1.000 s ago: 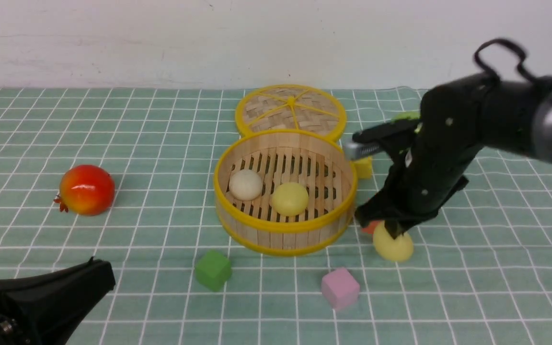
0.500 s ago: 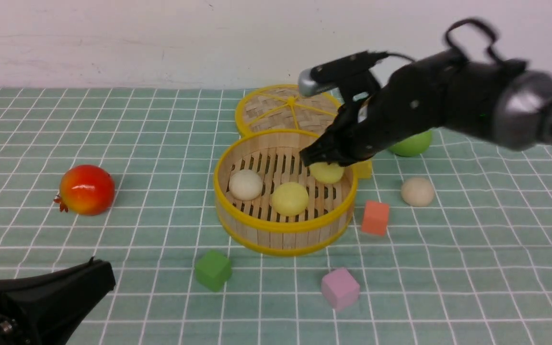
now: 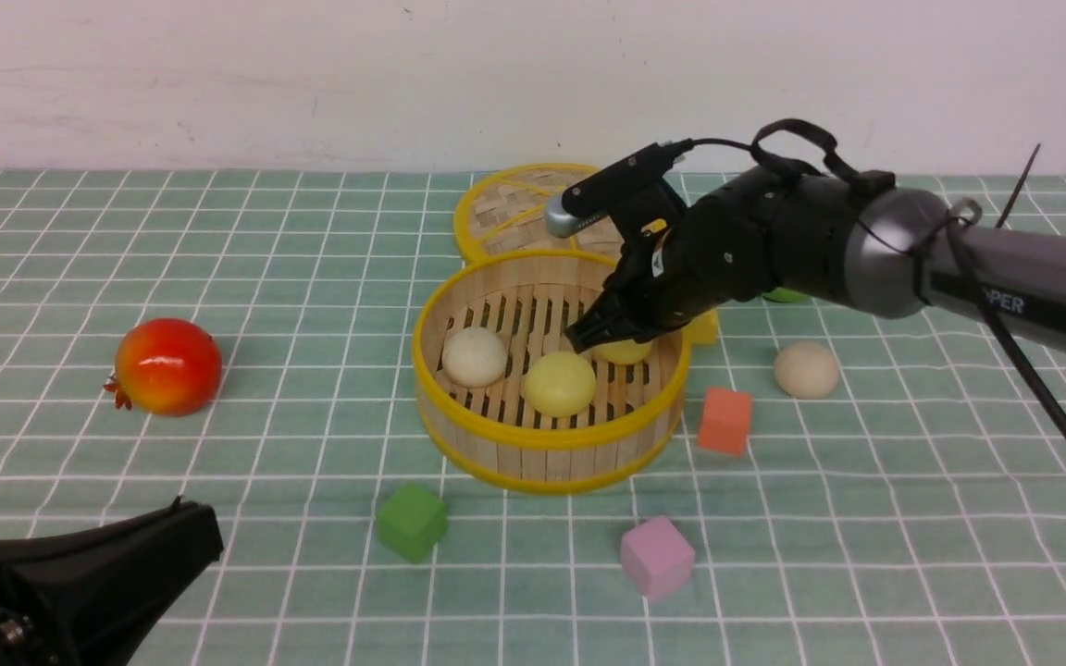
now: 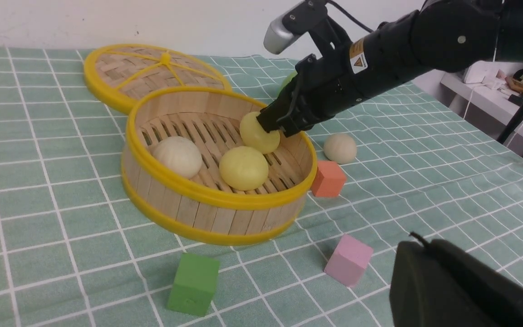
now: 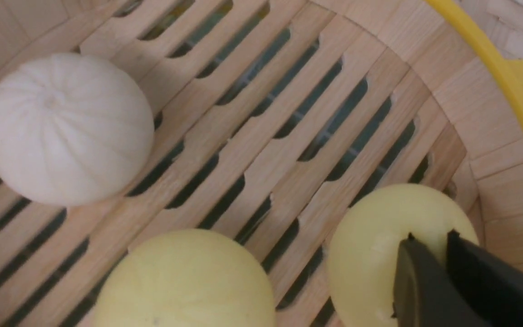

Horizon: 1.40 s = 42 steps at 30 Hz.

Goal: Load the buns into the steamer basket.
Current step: Use the right arm to put the steamed stuffed bun into the steamer, then use the right arm to grab a steamed stuffed bun

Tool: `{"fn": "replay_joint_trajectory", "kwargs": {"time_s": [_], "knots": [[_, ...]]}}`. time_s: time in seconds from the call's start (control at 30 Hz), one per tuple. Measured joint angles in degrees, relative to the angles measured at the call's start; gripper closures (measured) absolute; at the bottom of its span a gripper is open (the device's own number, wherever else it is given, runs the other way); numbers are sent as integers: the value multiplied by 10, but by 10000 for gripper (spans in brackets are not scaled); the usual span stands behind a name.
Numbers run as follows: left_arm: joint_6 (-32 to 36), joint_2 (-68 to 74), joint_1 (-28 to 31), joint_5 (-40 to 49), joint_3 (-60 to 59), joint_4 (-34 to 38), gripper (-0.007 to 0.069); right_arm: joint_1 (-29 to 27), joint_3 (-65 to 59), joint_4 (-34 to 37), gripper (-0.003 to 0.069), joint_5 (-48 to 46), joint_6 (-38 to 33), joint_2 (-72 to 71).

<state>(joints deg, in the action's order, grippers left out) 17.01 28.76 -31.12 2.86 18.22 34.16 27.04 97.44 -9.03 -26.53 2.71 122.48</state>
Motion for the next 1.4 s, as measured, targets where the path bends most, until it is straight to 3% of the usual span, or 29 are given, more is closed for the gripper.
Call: {"fn": "replay_joint_trajectory", "kwargs": {"time_s": [0.17, 0.4, 0.47, 0.63, 0.77, 0.83, 1.13, 1.4], "knots": [[0, 0, 0, 1, 0, 0, 636, 0, 0, -10, 496, -1, 0, 5], [0, 0, 0, 1, 0, 0, 630, 0, 0, 14, 209, -51, 12, -39], [0, 0, 0, 1, 0, 0, 627, 0, 0, 13, 171, -77, 12, -72], [0, 0, 0, 2, 0, 0, 624, -16, 1, -28, 162, -155, 13, -142], [0, 0, 0, 2, 0, 0, 621, -72, -11, -48, 214, -214, 17, -158], [0, 0, 0, 2, 0, 0, 619, -119, -28, -18, 262, -227, 11, -135], [0, 0, 0, 2, 0, 0, 610, -175, -34, 116, 311, -146, -41, -52], [0, 0, 0, 2, 0, 0, 603, -177, -34, 132, 328, -91, -47, -27]]}}
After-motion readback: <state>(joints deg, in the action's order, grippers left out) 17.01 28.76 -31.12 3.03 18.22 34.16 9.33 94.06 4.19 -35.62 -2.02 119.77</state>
